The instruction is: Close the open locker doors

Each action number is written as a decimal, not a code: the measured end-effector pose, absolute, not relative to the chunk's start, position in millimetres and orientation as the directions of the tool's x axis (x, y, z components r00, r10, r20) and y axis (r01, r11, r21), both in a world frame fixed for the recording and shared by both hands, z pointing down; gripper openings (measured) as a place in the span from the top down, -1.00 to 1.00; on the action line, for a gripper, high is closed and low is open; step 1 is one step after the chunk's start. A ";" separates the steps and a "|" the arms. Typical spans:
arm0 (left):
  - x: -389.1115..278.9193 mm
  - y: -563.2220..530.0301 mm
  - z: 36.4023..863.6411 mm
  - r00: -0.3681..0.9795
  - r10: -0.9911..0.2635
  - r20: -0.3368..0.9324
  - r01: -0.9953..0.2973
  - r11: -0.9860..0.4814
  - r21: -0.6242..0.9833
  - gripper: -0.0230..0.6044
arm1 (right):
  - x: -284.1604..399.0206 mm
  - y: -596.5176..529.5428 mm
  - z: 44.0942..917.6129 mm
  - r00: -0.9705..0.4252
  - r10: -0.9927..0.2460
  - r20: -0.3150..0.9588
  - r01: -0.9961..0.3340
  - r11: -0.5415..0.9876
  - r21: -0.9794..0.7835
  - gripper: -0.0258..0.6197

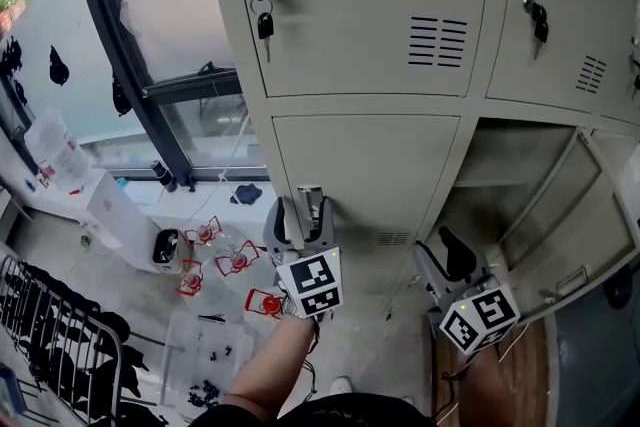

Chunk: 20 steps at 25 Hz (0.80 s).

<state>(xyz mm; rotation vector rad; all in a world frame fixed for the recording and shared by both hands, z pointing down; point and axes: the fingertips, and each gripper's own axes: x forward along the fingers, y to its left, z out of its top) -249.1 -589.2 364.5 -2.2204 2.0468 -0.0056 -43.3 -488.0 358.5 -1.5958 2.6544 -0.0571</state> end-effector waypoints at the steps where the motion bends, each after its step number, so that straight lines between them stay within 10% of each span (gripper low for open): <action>1: -248.9 -588.8 364.6 0.086 -0.993 -0.079 -0.993 -0.079 -0.092 -0.04 | -42.9 -487.8 358.5 -0.469 -0.883 -0.020 -0.881 0.469 -0.056 0.30; 20: -106.5 -506.4 351.2 0.543 -0.832 -0.113 -0.840 -0.539 -0.068 -0.09 | 17.7 -442.2 346.0 -0.337 -0.940 -0.055 -0.939 0.340 -0.045 0.30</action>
